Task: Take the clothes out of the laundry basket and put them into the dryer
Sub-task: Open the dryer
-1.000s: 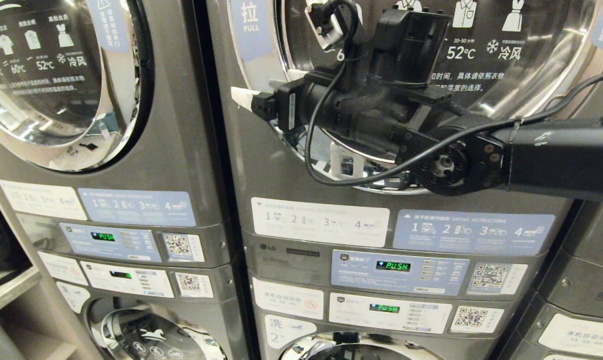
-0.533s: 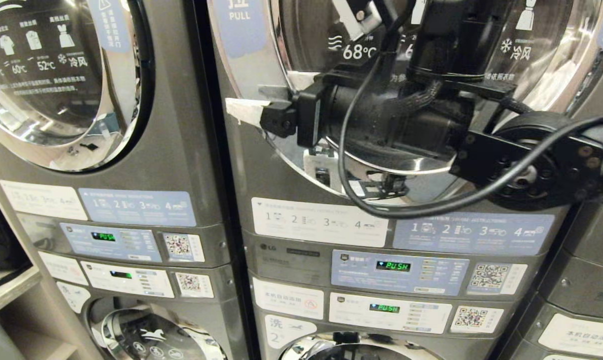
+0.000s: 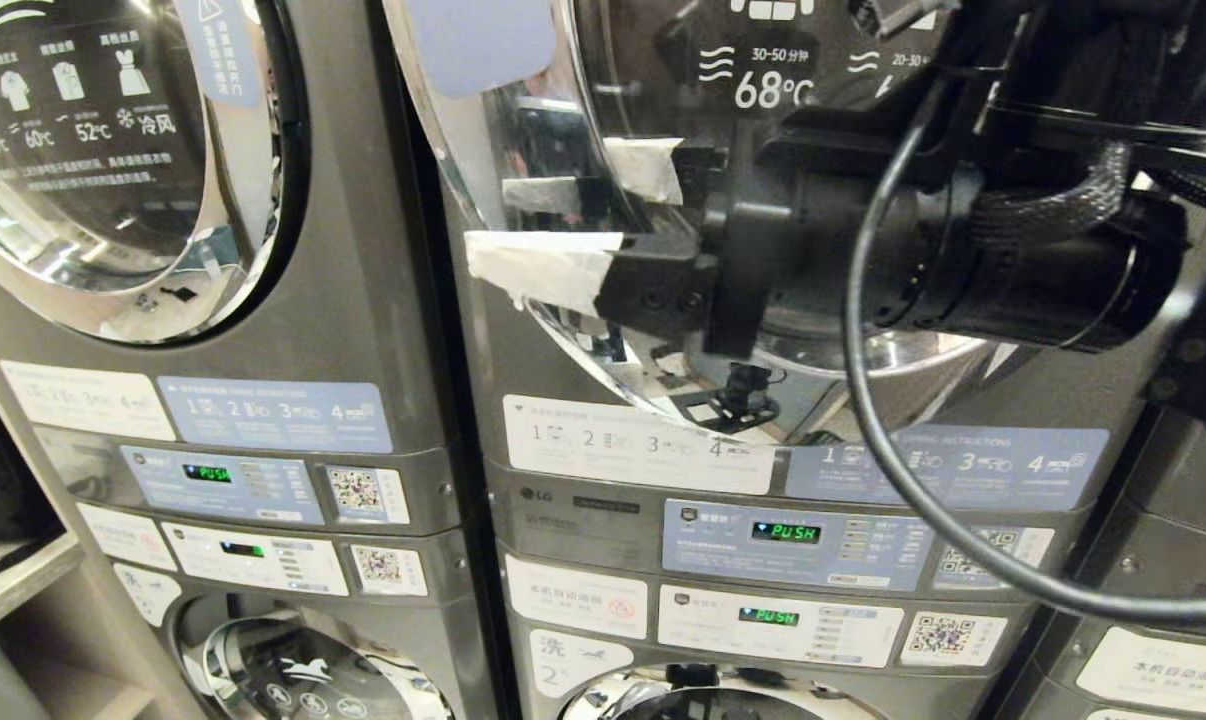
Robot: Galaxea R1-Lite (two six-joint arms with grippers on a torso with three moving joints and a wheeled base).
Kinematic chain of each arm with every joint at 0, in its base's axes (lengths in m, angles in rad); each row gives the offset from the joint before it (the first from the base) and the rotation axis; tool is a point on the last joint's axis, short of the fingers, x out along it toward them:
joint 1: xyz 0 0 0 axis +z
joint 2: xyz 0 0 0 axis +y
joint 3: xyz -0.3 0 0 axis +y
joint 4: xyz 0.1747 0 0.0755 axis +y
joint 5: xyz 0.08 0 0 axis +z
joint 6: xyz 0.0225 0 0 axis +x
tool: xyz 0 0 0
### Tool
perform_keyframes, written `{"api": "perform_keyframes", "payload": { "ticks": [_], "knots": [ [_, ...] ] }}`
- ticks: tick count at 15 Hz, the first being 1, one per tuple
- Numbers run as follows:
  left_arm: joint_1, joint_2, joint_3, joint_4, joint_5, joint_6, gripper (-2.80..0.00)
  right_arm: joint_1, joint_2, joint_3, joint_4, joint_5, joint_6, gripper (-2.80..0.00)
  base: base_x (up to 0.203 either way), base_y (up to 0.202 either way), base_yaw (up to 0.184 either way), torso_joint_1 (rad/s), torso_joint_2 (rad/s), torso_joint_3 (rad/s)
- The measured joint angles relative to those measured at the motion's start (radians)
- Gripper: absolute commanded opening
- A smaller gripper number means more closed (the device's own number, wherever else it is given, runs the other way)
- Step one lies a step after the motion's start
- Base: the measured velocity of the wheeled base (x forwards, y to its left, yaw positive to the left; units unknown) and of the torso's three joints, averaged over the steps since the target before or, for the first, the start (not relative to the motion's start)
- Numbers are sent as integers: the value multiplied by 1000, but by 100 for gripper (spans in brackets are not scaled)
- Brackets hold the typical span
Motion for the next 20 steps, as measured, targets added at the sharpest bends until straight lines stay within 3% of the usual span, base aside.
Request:
{"api": "perform_keyframes", "payload": {
  "ticks": [8, 20],
  "knots": [
    [0, 0, 0, 0, 0, 0, -280, 13, -234, 235, 1, 33, -18, 0, 0, 0, 0, 0, 0, 0],
    [0, 0, 0, 0, 0, 0, -280, 27, -448, 407, -1, 48, -19, 0, 0, 0, 0, 0, 0, 0]
  ]
}}
